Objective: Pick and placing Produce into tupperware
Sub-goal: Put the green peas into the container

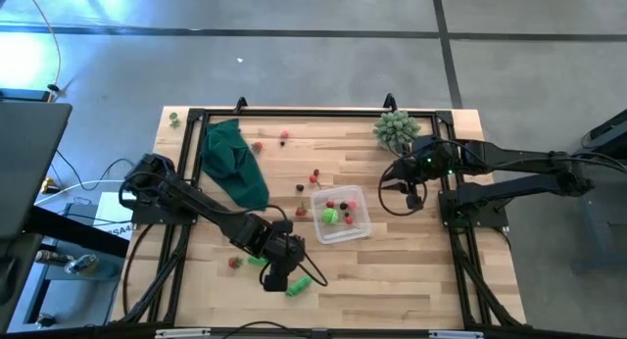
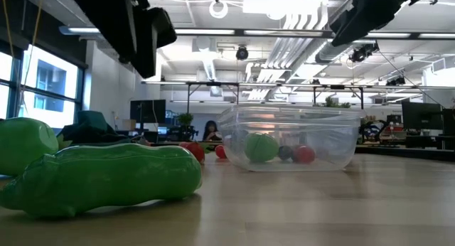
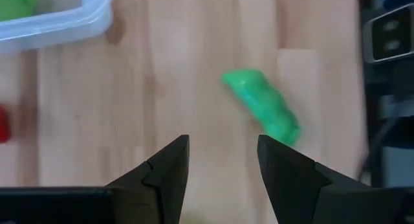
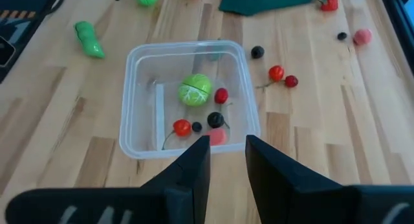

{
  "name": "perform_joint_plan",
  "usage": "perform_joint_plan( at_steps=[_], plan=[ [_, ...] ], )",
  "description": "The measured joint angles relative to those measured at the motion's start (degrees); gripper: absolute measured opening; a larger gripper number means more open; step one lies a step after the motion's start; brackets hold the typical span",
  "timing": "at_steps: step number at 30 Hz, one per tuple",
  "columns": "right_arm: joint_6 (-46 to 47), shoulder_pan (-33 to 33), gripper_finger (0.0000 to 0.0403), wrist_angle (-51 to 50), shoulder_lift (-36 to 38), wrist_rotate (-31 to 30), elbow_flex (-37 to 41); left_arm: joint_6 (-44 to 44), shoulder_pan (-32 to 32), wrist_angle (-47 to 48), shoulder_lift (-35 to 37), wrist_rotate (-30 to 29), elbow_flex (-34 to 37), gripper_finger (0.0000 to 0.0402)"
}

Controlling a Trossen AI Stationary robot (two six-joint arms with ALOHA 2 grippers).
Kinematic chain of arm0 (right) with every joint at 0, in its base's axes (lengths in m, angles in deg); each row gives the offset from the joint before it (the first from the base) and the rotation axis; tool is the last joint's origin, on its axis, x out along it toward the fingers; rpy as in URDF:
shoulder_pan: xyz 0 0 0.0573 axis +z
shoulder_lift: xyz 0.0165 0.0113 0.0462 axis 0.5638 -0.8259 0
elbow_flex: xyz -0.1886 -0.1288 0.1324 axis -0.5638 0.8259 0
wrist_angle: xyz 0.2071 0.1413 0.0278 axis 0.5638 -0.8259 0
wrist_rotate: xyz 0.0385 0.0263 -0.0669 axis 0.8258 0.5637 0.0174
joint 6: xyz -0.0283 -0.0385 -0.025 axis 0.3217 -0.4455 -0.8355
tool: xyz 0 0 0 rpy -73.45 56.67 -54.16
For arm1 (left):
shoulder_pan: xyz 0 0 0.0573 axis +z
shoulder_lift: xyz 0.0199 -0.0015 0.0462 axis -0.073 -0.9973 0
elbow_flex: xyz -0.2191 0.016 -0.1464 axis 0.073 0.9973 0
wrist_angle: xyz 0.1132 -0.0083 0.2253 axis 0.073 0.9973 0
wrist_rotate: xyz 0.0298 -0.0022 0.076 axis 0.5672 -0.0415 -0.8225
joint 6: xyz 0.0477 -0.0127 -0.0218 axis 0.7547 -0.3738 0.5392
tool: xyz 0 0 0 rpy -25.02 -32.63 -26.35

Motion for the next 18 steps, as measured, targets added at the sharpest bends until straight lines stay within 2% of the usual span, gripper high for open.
perform_joint_plan(
  at_steps=[3, 8, 12, 18],
  plan=[
    [0.3, 0.0, 0.0089, 0.0, 0.0, 0.0, 0.0, 0.0, 0.0, 2.5, 0.0, 1.1, -3.1, 0.0172],
    [0.1, 0.0, 0.0089, 0.0, 0.0, 0.0, 0.0, 1.7, -0.9, 11.3, 0.0, -2.3, -11.7, 0.0172],
    [0.0, 0.0, 0.0089, 0.0, 0.0, 0.0, 0.0, 3.0, -3.6, 12.9, -3.0, -4.6, -16.2, 0.0172],
    [0.0, 0.0, 0.0089, 0.1, 0.0, 0.0, 0.0, 0.7, -5.7, 15.9, -9.7, -4.8, -19.6, 0.0172]
  ],
)
